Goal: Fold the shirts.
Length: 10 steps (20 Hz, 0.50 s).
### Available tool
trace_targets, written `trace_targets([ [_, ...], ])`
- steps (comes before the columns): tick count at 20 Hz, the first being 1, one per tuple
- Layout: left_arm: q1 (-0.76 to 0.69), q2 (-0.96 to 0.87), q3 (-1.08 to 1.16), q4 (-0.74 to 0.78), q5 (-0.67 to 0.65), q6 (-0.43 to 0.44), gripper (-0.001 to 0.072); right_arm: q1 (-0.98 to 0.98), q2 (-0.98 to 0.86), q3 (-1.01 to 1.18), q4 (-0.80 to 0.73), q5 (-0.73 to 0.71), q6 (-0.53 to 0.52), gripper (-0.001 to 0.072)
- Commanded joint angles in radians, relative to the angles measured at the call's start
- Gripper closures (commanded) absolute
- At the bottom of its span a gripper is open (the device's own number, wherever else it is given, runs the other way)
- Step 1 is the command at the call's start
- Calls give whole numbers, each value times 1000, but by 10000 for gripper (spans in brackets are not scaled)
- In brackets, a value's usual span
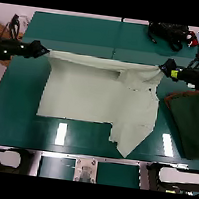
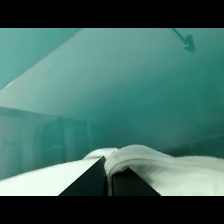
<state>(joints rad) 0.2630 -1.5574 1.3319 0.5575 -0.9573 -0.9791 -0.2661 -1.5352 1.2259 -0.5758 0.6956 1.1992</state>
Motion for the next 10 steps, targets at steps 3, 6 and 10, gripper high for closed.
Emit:
trace_targets([
  [3,-3,-112,79,-43,166,1,684,5,-237,266,79,-8,-3,695],
  [6,-3,-133,126,-50,216,2,684,15,-283,348,79,-8,-3,694],
  [10,-3,-146,153,-47,214,12,684,23,-304,374,78,-18,-3,695],
])
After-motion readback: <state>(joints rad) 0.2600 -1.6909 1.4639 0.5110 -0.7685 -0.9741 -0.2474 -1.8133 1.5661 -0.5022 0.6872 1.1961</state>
